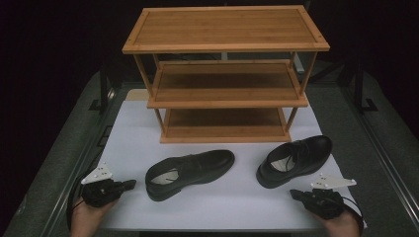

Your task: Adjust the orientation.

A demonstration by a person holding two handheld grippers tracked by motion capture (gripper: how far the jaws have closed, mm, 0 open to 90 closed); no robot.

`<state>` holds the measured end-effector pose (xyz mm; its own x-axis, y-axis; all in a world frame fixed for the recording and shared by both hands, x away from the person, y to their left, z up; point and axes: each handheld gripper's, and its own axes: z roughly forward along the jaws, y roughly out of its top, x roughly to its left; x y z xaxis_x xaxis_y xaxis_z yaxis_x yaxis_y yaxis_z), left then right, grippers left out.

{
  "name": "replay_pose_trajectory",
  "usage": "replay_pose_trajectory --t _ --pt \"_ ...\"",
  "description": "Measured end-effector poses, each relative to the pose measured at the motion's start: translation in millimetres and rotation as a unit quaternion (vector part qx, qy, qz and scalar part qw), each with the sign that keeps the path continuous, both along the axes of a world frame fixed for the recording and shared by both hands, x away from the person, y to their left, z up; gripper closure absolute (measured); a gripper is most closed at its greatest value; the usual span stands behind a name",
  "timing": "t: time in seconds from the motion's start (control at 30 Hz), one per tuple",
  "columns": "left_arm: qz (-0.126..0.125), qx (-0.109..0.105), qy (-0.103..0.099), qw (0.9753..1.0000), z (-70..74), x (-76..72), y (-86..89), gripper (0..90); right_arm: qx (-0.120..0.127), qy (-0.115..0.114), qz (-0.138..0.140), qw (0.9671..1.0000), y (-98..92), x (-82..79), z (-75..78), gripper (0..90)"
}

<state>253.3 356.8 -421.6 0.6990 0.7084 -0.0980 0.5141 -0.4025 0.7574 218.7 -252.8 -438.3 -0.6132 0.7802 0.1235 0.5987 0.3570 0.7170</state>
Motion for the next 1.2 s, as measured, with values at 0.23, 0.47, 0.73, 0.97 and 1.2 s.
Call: replay_pose_trajectory --t 0.23,0.47,0.73,0.97,1.2 --pt "-0.010 0.011 -0.012 0.9998 5.4 10.7 -8.9 90.0 0.010 -0.009 0.038 0.9992 32.5 3.1 11.0 89.7" --pt "-0.021 0.018 -0.016 0.9995 8.3 25.0 -20.2 90.0 0.021 -0.018 0.072 0.9970 62.1 10.2 19.6 89.7" --pt "-0.035 0.018 -0.018 0.9991 9.7 42.1 -34.0 90.0 0.033 -0.029 0.103 0.9937 99.9 24.7 26.6 89.6" --pt "-0.051 0.018 -0.003 0.9985 1.9 45.9 -42.5 90.0 0.031 -0.035 0.133 0.9900 146.5 41.6 23.1 89.7" --pt "-0.052 0.016 0.002 0.9985 0.0 45.5 -43.7 90.0 0.029 -0.038 0.145 0.9882 170.4 52.4 18.8 89.6"
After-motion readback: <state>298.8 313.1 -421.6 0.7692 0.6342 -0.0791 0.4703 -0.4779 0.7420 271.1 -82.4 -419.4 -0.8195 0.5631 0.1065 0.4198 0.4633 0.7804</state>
